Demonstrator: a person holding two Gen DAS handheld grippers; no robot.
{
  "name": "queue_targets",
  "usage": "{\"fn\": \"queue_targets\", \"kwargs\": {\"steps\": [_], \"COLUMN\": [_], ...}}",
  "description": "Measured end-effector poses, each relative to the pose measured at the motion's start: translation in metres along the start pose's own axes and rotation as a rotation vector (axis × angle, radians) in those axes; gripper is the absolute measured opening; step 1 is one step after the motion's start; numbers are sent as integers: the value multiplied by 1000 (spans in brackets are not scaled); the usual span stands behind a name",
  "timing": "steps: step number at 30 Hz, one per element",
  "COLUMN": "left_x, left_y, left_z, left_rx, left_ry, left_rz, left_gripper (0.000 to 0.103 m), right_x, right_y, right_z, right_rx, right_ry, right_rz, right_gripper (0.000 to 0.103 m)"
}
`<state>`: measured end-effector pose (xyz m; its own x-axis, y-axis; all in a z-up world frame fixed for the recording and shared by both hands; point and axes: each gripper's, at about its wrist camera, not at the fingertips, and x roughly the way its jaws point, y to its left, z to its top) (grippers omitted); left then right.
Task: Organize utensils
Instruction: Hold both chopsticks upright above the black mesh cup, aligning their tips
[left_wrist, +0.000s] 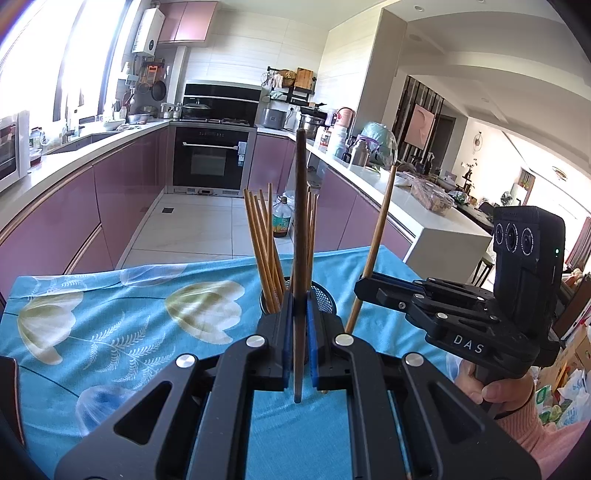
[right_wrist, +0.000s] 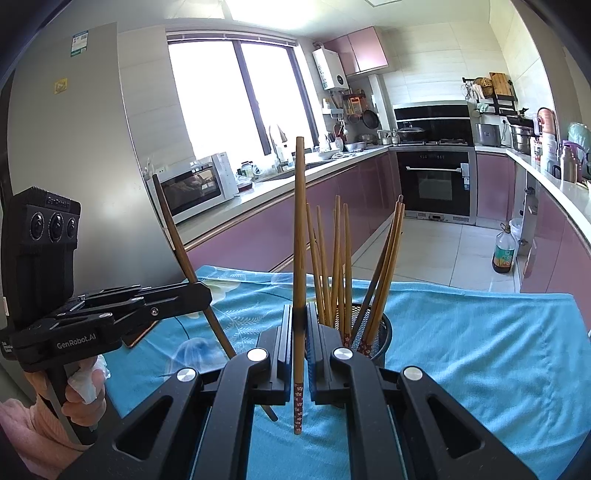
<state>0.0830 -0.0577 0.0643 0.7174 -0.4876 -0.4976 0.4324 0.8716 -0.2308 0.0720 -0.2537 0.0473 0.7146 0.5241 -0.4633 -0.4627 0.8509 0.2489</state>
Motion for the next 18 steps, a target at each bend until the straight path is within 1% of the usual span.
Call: {"fn": "queue_targets", "kwargs": {"steps": [18], "left_x": [-6], "left_y": [3], "left_z": [18], "left_rx": [6], "left_ry": [-20], "left_rz": [-25], "left_gripper": [8], "right_x": [-2], "right_y": [-3], "right_z": [11], "right_rx": [1], "right_ry": [-19], "right_rz": [0], "right_gripper": [6]}}
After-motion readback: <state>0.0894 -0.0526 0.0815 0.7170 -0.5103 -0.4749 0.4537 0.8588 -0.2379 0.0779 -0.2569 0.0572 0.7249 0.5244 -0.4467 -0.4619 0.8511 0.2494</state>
